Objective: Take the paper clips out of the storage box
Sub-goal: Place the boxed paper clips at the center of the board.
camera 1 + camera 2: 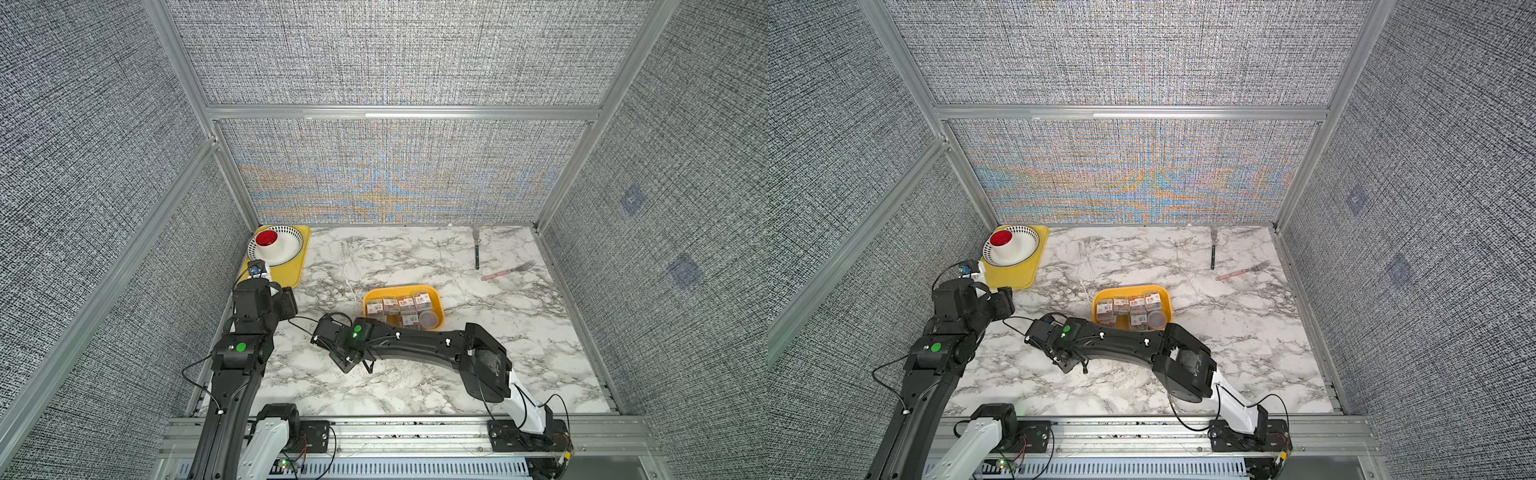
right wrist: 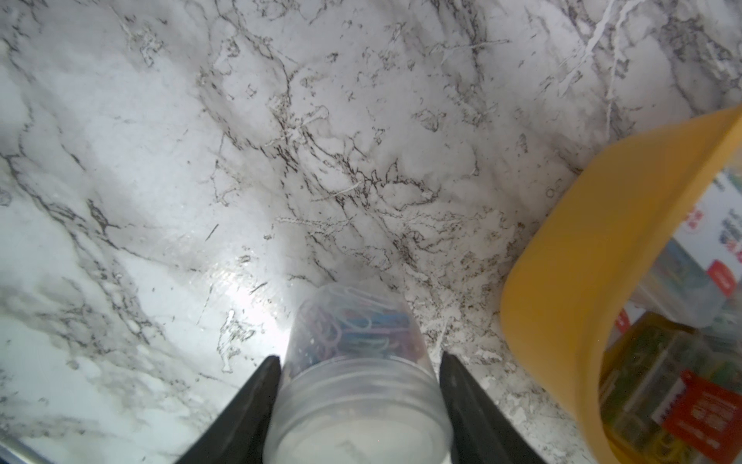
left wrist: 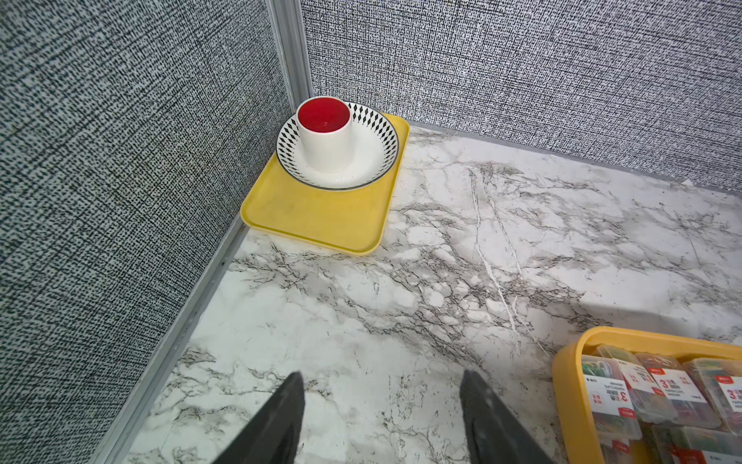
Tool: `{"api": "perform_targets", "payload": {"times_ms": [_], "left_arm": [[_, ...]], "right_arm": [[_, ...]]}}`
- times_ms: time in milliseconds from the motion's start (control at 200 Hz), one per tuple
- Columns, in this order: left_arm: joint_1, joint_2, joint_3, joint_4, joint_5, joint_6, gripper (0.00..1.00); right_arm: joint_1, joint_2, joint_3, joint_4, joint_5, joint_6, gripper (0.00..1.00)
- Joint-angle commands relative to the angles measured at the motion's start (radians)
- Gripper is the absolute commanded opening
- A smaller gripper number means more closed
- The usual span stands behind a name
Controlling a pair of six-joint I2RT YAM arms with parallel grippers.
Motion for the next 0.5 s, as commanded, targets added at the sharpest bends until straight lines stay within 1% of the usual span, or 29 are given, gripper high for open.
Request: {"api": "perform_targets", "payload": {"times_ms": [0, 160, 496], "left_arm": [[0.001, 0.0, 0.001, 0.033, 0.011, 0.003, 0.64], [0.001, 0.001, 0.001, 0.033, 0.011, 0.003, 0.64], [0.001, -0.001, 0.001, 0.033, 0.013, 0.001, 0.64]], "right_arm": [[0.003, -0.001, 0.011, -0.004, -0.023, -0.008, 0.55], [0.003, 0.007, 0.027, -0.001, -0.052, -0.012, 0.6], [0.003, 0.025, 0.056, -0.006, -0.063, -0.016, 0.82]]}}
